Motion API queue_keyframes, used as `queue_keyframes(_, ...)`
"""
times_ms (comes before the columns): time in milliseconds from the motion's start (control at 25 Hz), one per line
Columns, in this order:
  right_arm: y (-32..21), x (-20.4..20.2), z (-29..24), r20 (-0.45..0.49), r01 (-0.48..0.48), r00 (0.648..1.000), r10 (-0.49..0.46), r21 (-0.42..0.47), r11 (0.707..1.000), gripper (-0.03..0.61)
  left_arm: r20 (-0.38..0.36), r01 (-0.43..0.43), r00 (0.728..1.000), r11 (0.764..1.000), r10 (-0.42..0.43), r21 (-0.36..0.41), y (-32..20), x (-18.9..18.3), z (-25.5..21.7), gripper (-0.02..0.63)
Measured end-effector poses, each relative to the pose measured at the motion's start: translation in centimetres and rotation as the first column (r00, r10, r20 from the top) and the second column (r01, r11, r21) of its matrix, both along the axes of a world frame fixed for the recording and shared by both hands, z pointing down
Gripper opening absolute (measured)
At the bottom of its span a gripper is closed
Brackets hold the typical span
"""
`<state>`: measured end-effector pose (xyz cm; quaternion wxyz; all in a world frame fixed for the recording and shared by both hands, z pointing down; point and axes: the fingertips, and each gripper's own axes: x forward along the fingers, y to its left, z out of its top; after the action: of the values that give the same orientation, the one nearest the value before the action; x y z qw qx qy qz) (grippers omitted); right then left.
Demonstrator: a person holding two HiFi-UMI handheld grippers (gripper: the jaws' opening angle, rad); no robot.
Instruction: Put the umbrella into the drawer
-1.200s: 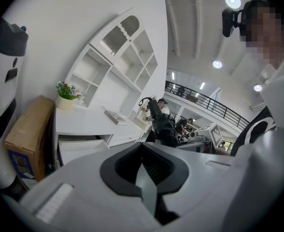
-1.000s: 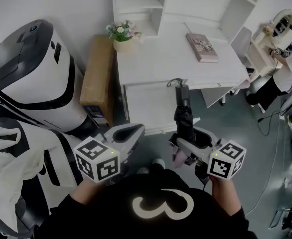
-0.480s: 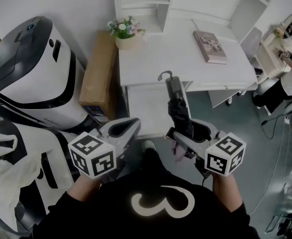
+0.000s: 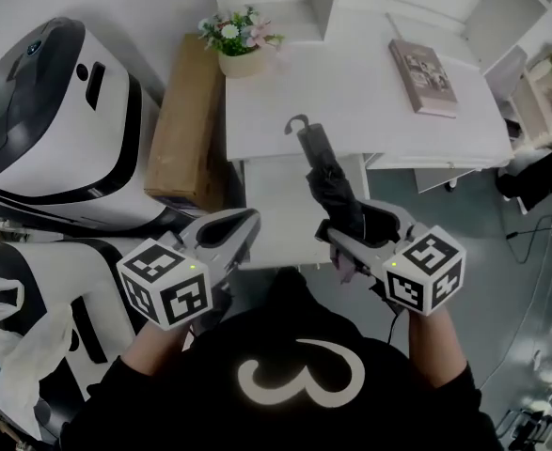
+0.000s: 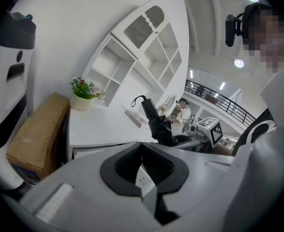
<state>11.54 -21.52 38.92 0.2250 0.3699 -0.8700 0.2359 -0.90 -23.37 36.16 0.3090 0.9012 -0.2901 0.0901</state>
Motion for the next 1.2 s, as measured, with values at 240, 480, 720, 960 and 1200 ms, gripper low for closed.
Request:
queue_keyframes(240,-2.3,-0.7,4.9,-0.157,0.129,0.978,-0.135,-0.046,0.991,0.242,0.024,0.04,0.999,0.998,-0.039,-0.05,-2.4,-0.6,2.1,0.009)
queue_keyframes(480,-3.7,-1.8,10.2,-0.254,0.256,0.926,-0.28,-0.123,0.959,0.242,0.043,0.069,0.997,0.993,-0.065,-0.098,-4.2,-1.3,4.6,0.009)
queue_keyframes(720,-4.2,-1.9,15.4,-0.301,0.314,0.88,-0.368,-0.213,0.925,0.242,0.061,0.073,0.996,0.988,-0.066,-0.136,-4.9,-1.5,6.7,0.009)
queue_keyframes(960,-4.5,-1.4,20.0,-0.378,0.34,0.82,-0.43,-0.282,0.897,0.242,0.066,0.081,0.995,0.982,-0.071,-0.172,-5.2,-1.7,8.2,0.009)
queue_keyframes(1200,-5.0,-0.9,24.1,-0.44,0.365,0.749,-0.495,-0.349,0.863,0.242,0.07,0.1,0.994,0.976,-0.088,-0.192,-5.8,-1.9,9.1,0.009)
